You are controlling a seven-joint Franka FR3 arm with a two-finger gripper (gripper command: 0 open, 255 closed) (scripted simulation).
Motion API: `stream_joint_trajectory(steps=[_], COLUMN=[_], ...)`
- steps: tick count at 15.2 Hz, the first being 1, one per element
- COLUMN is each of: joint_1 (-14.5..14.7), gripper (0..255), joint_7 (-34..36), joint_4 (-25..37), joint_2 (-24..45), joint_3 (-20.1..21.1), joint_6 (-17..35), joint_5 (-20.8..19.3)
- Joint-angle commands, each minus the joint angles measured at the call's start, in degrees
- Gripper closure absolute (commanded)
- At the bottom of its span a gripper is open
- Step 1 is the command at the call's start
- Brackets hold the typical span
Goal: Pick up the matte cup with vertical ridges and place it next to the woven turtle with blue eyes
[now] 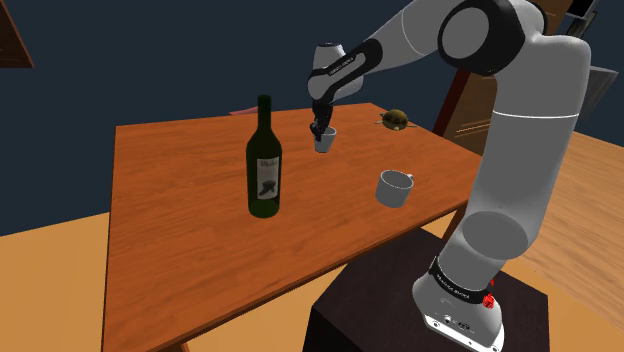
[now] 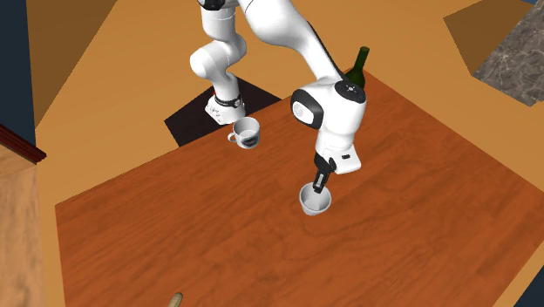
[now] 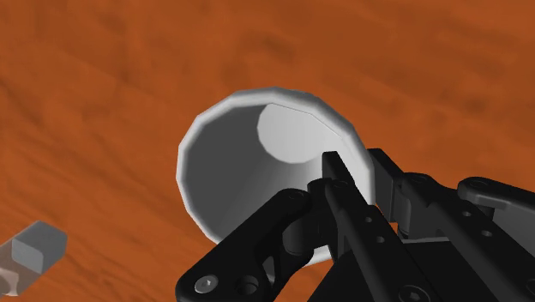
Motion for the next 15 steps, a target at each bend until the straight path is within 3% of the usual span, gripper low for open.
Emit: stream_joint_trajectory(steps=[1, 15], joint_1=[0.0, 0.3], gripper=[255, 255], joint_7=[0.0, -1.0], joint_4=[0.0, 5.2], joint_2=[0.0, -4.5], joint_3=[0.0, 0.0], joint_6=[0.0, -9.6], joint_5=[0.0, 0.0])
